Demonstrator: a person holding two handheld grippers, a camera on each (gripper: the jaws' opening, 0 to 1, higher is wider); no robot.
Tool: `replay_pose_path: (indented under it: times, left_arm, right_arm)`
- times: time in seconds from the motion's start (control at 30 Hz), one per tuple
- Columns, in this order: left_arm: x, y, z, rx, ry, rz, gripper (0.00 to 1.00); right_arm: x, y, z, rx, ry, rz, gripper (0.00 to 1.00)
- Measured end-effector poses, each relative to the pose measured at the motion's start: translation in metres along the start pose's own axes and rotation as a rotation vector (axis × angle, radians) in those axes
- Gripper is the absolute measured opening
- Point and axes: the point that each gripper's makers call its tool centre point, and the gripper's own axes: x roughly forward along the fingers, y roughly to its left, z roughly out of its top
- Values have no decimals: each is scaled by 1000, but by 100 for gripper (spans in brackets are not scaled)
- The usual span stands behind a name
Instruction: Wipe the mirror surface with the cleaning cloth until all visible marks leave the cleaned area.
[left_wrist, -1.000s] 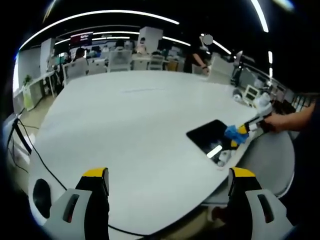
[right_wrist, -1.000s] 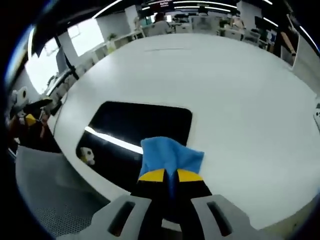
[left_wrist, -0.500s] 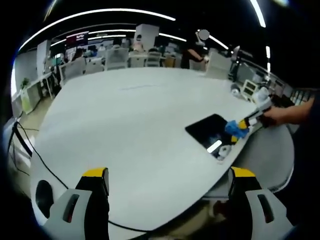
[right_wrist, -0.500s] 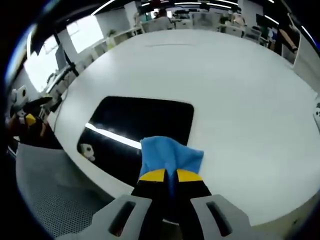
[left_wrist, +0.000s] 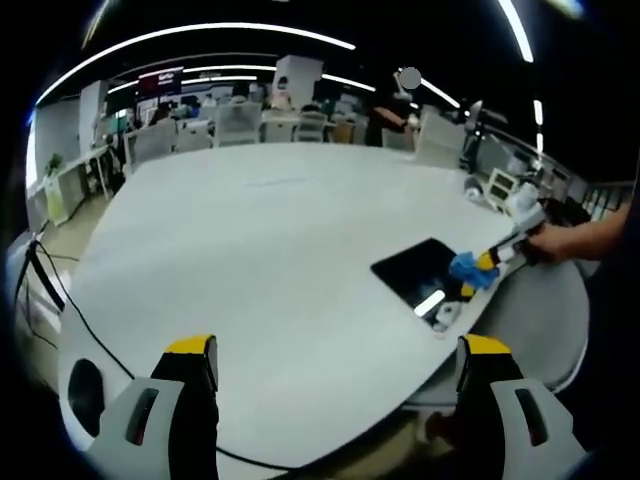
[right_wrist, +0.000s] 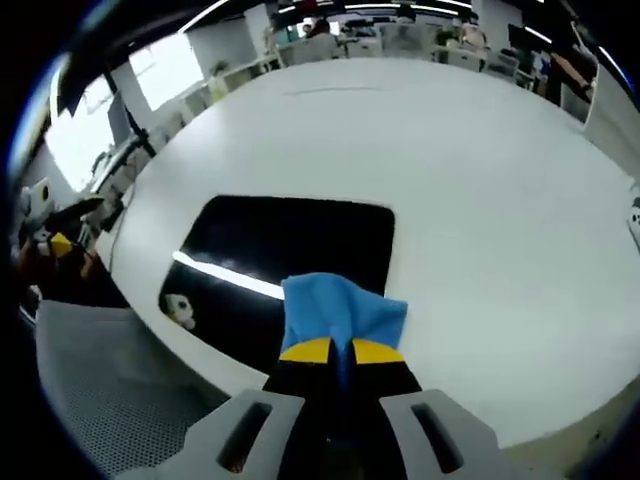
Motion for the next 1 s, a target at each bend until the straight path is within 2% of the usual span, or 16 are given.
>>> replay_pose_path:
  times: [0.27,1.0]
  left_arm:
    - [-2,0,-1,-32,-14,2,100]
    - [-3,1,-2,-21,-14,-3,100]
  right_arm:
    - [5,19,2,27,-3,4,0]
    - [27,86,18,-9,32,68,0]
